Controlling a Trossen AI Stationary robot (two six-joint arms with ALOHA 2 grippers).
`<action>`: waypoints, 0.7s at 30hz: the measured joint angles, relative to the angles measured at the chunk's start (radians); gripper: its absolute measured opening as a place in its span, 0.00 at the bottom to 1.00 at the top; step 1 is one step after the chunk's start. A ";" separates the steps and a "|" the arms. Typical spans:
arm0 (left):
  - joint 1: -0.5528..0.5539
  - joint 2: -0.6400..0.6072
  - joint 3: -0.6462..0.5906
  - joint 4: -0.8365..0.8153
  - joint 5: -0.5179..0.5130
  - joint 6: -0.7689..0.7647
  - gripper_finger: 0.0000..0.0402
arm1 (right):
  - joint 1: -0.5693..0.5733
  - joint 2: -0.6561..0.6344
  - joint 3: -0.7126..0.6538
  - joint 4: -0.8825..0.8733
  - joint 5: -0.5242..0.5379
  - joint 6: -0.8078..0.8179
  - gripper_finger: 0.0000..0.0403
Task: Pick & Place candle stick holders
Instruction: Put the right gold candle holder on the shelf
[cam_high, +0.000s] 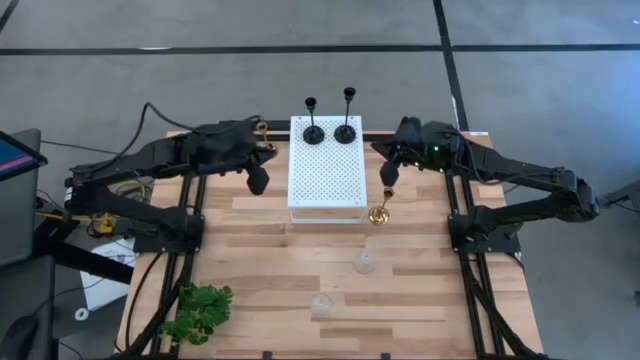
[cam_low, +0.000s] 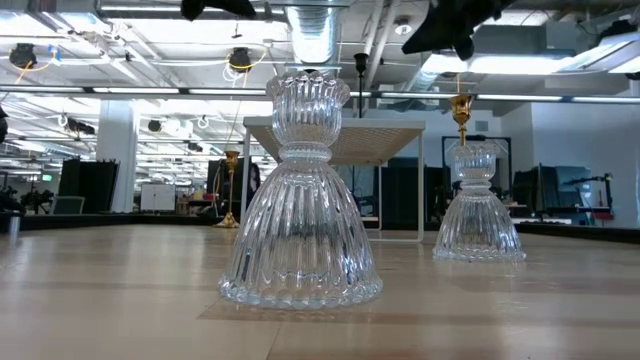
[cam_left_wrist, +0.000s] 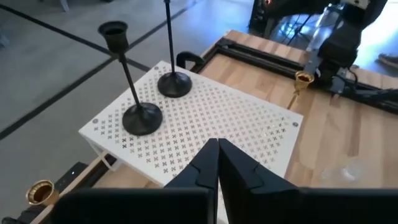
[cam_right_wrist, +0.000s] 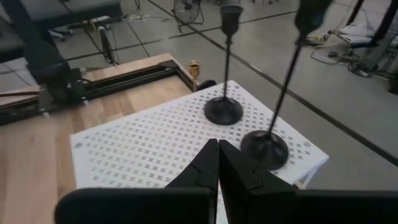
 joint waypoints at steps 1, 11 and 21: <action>0.000 -0.009 0.000 -0.002 0.000 0.000 0.02 | 0.008 0.000 0.000 0.002 0.000 0.000 0.00; 0.000 -0.088 0.000 -0.004 0.027 0.018 0.02 | 0.075 0.000 0.000 0.007 0.000 0.003 0.00; 0.000 -0.086 0.000 -0.005 0.027 0.061 0.02 | 0.129 -0.010 0.000 -0.051 0.060 0.105 0.00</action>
